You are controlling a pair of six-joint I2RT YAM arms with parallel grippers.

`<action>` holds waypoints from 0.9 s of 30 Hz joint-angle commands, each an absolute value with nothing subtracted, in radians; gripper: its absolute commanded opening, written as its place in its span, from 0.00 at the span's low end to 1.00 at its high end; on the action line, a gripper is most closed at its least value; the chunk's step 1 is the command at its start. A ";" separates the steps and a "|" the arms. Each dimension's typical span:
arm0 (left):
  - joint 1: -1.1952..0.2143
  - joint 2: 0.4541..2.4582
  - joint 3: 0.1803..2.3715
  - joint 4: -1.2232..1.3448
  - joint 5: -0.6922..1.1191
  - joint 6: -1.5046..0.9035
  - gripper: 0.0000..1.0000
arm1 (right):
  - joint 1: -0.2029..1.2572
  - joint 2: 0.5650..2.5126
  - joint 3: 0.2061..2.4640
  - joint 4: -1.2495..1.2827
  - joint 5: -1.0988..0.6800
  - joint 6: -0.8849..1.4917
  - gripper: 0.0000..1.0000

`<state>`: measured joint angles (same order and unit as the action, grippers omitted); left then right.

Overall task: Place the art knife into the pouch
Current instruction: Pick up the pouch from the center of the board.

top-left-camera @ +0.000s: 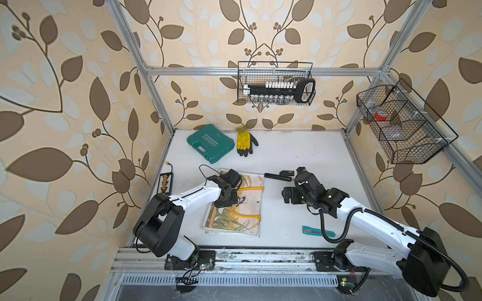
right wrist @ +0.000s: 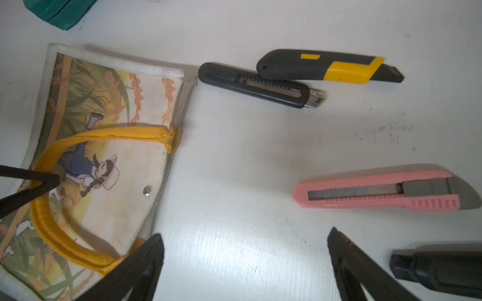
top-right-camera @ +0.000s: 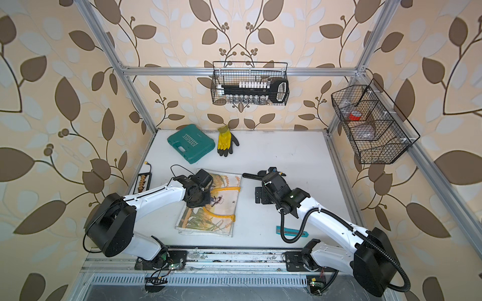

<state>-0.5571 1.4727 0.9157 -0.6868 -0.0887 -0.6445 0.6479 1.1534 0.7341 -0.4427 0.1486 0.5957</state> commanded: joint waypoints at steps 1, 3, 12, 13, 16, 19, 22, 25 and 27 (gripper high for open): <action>-0.562 1.374 1.095 -0.798 -0.152 -0.586 0.00 | 0.653 1.168 0.702 -0.354 0.060 0.664 0.99; -0.563 1.355 1.193 -0.861 -0.154 -0.556 0.00 | 0.655 1.185 0.694 -0.303 0.015 0.693 0.99; -0.564 1.284 1.374 -0.977 -0.146 -0.516 0.00 | 0.664 1.301 0.693 -0.133 -0.110 0.738 0.99; -0.565 1.277 1.379 -0.982 -0.149 -0.517 0.00 | 0.669 1.317 0.696 -0.120 -0.114 0.737 0.99; -0.565 1.265 1.399 -0.995 -0.152 -0.521 0.00 | 0.685 1.362 0.702 -0.077 -0.137 0.736 0.99; -0.565 1.260 1.435 -1.006 -0.148 -0.521 0.00 | 0.697 1.419 0.708 -0.032 -0.168 0.751 0.99; -0.565 1.257 1.491 -1.021 -0.140 -0.519 0.00 | 0.704 1.475 0.710 0.021 -0.185 0.773 0.99; -0.569 1.244 1.553 -1.036 -0.132 -0.514 0.00 | 0.738 1.522 0.723 0.064 -0.200 0.787 0.99; -0.570 1.232 1.590 -1.047 -0.126 -0.514 0.00 | 0.755 1.546 0.739 0.090 -0.202 0.793 0.99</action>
<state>-0.5583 1.2850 1.5169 -1.0317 -0.1139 -0.5297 0.7311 1.5242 0.7021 0.0196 -0.1814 0.7486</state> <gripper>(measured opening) 0.067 0.990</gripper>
